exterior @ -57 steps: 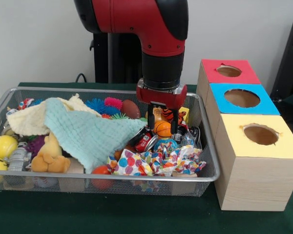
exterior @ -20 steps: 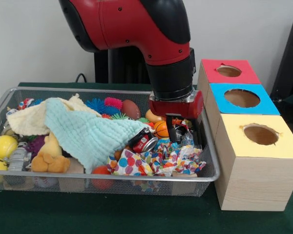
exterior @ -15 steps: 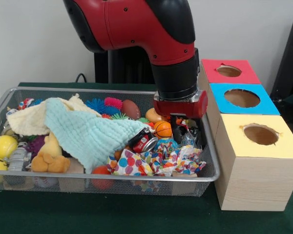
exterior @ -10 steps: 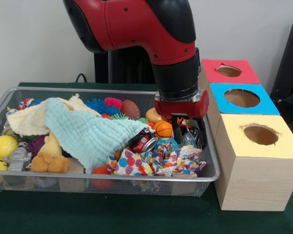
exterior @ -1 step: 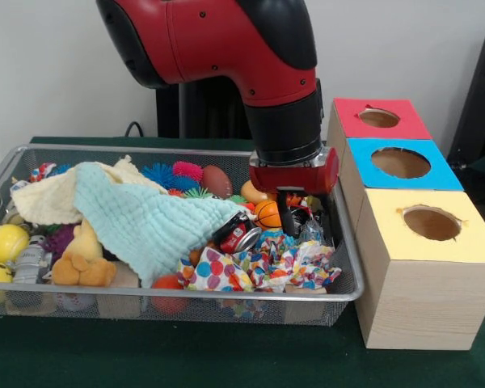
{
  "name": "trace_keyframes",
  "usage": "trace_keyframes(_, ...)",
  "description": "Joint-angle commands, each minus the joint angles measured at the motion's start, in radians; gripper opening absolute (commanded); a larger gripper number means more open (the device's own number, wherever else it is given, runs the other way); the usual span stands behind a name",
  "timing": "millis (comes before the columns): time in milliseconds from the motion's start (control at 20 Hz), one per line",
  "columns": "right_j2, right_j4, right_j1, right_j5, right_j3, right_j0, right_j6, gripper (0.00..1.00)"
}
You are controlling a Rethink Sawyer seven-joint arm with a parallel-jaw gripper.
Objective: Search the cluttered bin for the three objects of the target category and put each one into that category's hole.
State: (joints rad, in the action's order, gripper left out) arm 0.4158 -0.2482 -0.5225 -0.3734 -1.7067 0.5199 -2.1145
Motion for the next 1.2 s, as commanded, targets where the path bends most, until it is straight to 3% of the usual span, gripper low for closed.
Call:
trace_keyframes(50, 0.012, -0.089, 0.027, -0.203, 0.082, -0.009, 0.174, 1.00)
trace_keyframes(600, 0.031, -0.124, 0.033, -0.277, 0.120, -0.002, 0.163, 1.00)
trace_keyframes(1200, 0.044, -0.149, 0.032, -0.223, 0.114, 0.007, 0.133, 1.00)
